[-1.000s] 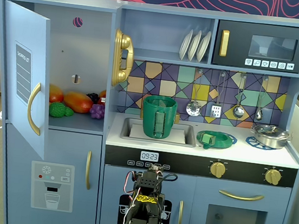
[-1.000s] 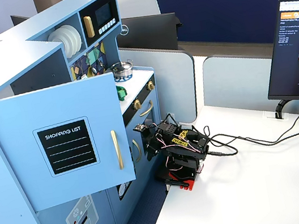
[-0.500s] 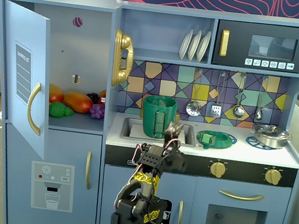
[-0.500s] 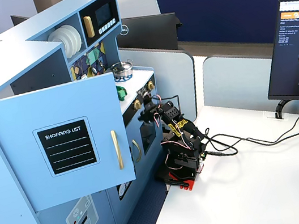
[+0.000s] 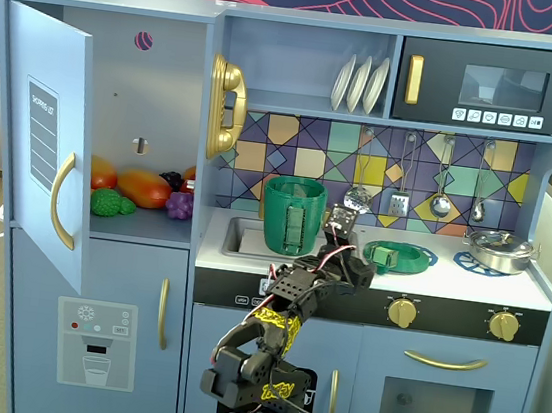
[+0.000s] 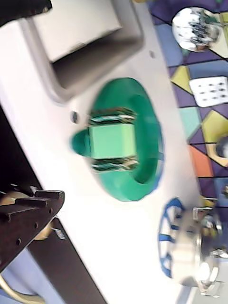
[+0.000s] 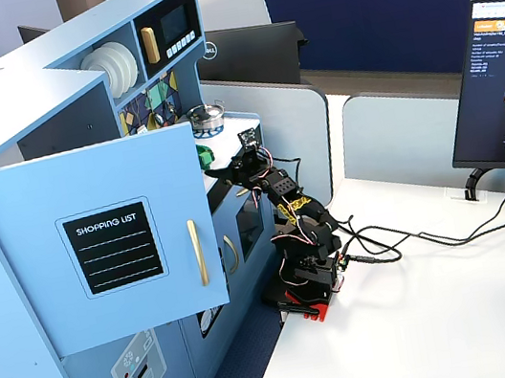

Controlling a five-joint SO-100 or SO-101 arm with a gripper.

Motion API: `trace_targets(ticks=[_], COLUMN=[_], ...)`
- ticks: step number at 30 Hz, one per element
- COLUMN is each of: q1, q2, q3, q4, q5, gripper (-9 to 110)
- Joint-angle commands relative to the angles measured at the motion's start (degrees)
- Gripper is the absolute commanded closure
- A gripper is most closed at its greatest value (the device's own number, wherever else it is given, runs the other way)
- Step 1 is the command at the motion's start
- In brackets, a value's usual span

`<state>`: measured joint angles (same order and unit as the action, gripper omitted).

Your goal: Pick up the lid from the counter and put it on the green recipient

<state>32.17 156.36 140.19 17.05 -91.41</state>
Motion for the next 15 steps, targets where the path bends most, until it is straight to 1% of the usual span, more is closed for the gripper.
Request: trace_targets(ticks=[1,9,15], q1=[1.7,2.3,1.2], q2=[-5.0,-14.4,-19.4], q3=[-0.4,0.4,-2.9], q4=[-8.3,-19.1,-20.7], q5=[-0.4,-0.6,-1.1], gripper=[53,53,55])
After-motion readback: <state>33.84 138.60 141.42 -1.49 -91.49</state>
